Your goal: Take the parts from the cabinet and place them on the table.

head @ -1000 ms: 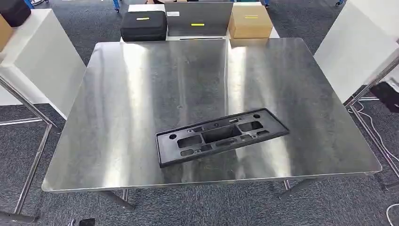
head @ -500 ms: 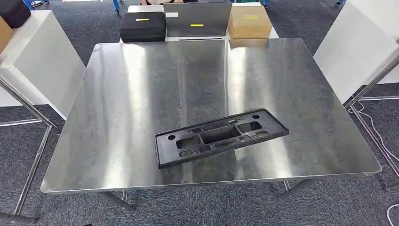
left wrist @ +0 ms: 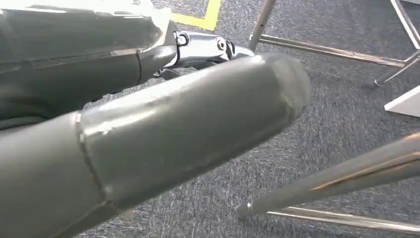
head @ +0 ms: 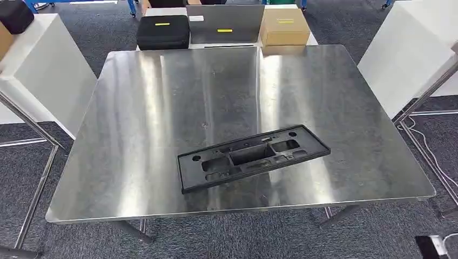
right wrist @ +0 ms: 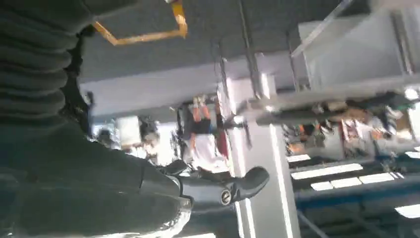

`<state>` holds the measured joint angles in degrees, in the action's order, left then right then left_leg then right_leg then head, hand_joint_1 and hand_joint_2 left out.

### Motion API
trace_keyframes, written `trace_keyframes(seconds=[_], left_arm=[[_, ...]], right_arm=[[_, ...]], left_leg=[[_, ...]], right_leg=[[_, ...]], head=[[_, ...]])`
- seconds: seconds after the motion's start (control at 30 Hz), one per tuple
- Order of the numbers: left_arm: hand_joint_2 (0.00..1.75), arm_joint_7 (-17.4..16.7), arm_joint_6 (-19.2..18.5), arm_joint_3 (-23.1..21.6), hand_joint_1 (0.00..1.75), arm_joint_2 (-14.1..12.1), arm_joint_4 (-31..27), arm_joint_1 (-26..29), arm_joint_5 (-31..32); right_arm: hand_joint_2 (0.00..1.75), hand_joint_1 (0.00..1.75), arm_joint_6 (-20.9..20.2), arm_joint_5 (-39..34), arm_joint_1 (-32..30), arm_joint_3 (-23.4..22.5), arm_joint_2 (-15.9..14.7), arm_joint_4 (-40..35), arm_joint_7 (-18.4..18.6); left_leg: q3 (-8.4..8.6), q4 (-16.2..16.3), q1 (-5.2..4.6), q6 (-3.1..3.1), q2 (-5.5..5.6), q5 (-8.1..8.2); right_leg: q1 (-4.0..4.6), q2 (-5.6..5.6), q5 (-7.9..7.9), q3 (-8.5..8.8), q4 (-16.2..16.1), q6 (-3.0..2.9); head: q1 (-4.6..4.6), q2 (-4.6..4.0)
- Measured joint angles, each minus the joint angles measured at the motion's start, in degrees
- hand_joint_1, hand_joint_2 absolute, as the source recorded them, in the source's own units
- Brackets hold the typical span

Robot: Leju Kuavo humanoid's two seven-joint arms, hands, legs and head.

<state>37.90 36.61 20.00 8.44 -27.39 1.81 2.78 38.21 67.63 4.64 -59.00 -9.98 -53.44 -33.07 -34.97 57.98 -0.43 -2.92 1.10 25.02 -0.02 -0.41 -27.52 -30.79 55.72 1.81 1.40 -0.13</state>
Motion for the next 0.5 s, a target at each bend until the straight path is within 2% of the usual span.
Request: trace_keyframes(seconds=[0.07,0.23,0.3,0.37,0.5], left_arm=[[0.0,0.0,0.0,0.0,0.0,0.0,0.0,0.0,0.2],[0.0,0.0,-0.2,0.0,0.0,0.0,0.5,-0.8,-0.2],[0.0,0.0,-0.4,-0.1,0.0,-0.2,0.9,-1.1,-0.3],[0.0,0.0,-0.9,-0.3,0.0,-0.4,2.0,-1.8,-0.5],[0.0,0.0,-2.2,-1.0,0.0,-1.2,4.3,-2.9,-0.9]], right_arm=[[0.0,0.0,0.0,3.1,0.3,-5.5,2.4,1.7,-2.2],[0.0,0.0,0.0,9.6,1.4,-16.8,6.6,6.4,-3.1],[0.0,0.0,0.0,10.4,1.9,-20.3,7.8,9.0,-1.1],[0.0,0.0,0.0,12.2,2.3,-23.1,8.2,13.0,2.9],[0.0,0.0,0.0,14.1,2.4,-25.8,9.3,20.2,7.8]], left_leg=[[0.02,0.0,-0.03,-0.01,0.0,0.0],[0.03,0.0,-0.02,-0.02,-0.04,0.07],[0.05,0.0,0.0,0.06,-0.12,0.12],[0.08,0.0,0.03,0.09,-0.2,0.14],[0.1,0.0,0.02,0.13,-0.29,0.17]], right_leg=[[-0.01,0.0,-0.01,0.03,0.0,0.0],[-0.01,0.04,-0.05,0.06,0.0,-0.03],[0.0,0.11,-0.06,0.04,0.0,-0.03],[0.01,0.15,-0.07,0.05,0.0,-0.04],[0.01,0.26,-0.1,0.06,0.0,-0.1]], head=[[-0.02,0.0],[-0.02,0.0],[0.02,0.0],[-0.04,0.0],[0.02,0.0]])
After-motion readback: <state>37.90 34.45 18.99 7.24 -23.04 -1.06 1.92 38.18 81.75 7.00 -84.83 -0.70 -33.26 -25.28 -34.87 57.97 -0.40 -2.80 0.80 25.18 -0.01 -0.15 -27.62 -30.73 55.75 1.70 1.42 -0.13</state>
